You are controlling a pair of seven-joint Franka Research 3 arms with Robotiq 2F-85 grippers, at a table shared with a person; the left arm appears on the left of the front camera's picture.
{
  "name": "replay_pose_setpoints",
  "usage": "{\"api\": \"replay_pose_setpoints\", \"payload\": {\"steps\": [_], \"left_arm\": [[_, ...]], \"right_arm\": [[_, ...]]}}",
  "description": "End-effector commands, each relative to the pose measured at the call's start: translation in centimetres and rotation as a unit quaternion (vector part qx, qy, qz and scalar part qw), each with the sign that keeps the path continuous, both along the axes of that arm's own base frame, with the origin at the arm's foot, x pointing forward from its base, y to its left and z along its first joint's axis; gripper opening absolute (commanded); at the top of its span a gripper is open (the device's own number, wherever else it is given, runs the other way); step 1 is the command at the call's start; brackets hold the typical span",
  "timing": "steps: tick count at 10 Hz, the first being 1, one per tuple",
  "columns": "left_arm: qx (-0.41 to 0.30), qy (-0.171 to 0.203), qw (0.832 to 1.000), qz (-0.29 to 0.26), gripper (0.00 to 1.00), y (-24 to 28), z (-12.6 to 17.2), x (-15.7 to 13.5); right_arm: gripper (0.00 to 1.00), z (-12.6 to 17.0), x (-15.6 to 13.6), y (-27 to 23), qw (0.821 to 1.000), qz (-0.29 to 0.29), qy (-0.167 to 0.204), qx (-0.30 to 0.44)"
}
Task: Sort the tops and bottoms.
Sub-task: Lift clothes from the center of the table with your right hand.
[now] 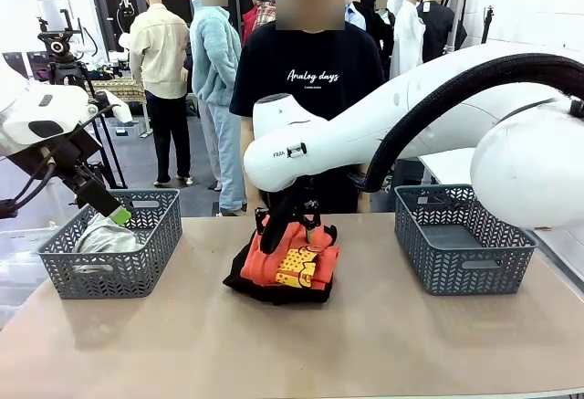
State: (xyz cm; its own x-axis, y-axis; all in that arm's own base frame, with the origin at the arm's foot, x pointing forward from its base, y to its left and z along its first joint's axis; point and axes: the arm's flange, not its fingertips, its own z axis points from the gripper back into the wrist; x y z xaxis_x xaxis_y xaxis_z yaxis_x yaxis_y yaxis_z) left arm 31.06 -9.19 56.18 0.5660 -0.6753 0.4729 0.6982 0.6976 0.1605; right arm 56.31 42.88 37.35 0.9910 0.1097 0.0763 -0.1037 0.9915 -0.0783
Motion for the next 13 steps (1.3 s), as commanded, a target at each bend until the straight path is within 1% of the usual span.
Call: {"api": "replay_pose_setpoints", "payload": {"steps": [1, 3, 4, 7, 8, 10, 11, 13], "left_arm": [[0.003, 0.001, 1.0, -0.002, 0.98, 0.0, -0.2, -0.2], [0.003, 0.001, 1.0, -0.002, 0.98, 0.0, -0.2, -0.2], [0.003, 0.001, 1.0, -0.002, 0.98, 0.0, -0.2, -0.2], [0.003, 0.001, 1.0, -0.002, 0.98, 0.0, -0.2, -0.2], [0.003, 0.001, 1.0, -0.002, 0.98, 0.0, -0.2, -0.2], [0.003, 0.001, 1.0, -0.002, 0.98, 0.0, -0.2, -0.2], [0.003, 0.001, 1.0, -0.002, 0.98, 0.0, -0.2, -0.2], [0.003, 0.001, 1.0, -0.002, 0.98, 0.0, -0.2, -0.2]], "right_arm": [[0.51, -0.2, 0.4, -0.5, 1.0, -0.015, 0.011, -0.001], [0.15, 0.0, 0.2, -0.6, 1.0, -0.015, 0.013, -0.001], [0.0, 0.1, 0.3, -0.8, 1.0, -0.017, 0.015, 0.001], [0.0, 0.0, 0.3, -1.4, 0.999, -0.022, 0.024, 0.01], [0.0, 0.1, 0.2, -1.6, 0.999, -0.019, 0.032, 0.018], [0.0, 0.6, 0.0, -1.9, 0.999, -0.025, 0.028, 0.025], [0.0, 1.7, -0.3, -2.1, 0.999, -0.023, 0.022, 0.028], [0.0, 5.8, -1.4, -2.3, 1.0, -0.012, -0.004, 0.028]]}}
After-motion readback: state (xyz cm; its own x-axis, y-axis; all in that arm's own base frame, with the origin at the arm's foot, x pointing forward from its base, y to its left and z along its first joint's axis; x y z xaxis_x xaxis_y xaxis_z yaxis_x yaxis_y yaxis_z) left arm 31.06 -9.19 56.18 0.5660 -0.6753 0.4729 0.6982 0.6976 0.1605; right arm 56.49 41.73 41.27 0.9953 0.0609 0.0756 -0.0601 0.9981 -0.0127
